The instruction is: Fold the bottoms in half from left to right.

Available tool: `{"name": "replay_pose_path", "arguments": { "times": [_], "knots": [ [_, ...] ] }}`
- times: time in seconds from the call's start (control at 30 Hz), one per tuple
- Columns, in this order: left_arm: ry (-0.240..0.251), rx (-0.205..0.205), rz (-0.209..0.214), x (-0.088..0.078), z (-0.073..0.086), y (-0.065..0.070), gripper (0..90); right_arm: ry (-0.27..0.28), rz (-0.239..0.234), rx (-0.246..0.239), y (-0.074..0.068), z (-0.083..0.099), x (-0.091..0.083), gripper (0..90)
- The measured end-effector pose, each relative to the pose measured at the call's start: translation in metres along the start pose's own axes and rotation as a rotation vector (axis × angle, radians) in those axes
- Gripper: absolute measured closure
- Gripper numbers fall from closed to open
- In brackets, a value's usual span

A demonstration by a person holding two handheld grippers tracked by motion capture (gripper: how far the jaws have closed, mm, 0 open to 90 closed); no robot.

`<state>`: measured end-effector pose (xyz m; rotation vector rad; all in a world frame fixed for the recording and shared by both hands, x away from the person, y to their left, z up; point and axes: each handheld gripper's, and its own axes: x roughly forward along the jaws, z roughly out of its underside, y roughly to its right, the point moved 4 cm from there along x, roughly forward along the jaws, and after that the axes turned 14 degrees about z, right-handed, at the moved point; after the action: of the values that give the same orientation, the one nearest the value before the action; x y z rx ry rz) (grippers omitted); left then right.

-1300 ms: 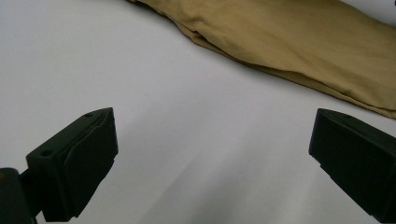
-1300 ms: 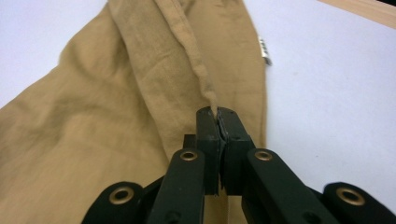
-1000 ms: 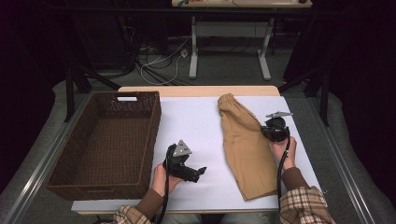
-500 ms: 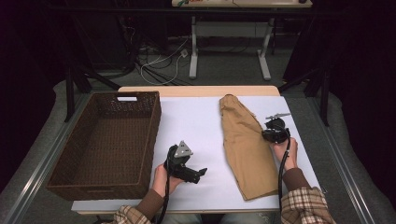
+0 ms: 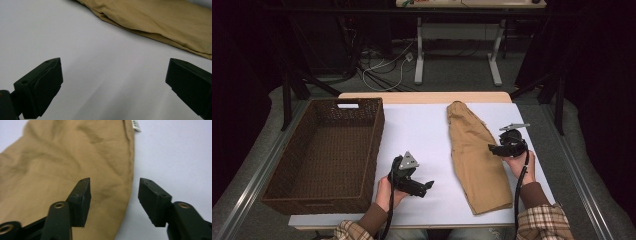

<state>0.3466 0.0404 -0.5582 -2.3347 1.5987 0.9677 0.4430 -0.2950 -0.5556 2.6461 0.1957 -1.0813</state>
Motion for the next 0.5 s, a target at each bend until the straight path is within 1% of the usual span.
{"name": "replay_pose_path", "arguments": {
  "times": [0.03, 0.17, 0.37, 0.5],
  "knots": [
    [0.000, 0.000, -0.001, 0.000, 0.000, 0.000, 0.8, 0.001, -0.010, -0.001, -0.001, 0.000, -0.002, 37.4],
    [0.000, 0.000, 0.001, 0.000, 0.000, 0.000, 0.8, 0.004, -0.045, -0.015, -0.005, 0.004, -0.009, 30.6],
    [-0.001, 0.001, -0.003, -0.001, 0.000, 0.000, 0.8, 0.005, -0.092, -0.028, -0.009, 0.011, -0.020, 21.8],
    [-0.001, 0.001, -0.003, 0.000, 0.000, 0.000, 0.8, 0.008, -0.123, -0.038, -0.013, 0.019, -0.025, 17.4]
  ]
}}
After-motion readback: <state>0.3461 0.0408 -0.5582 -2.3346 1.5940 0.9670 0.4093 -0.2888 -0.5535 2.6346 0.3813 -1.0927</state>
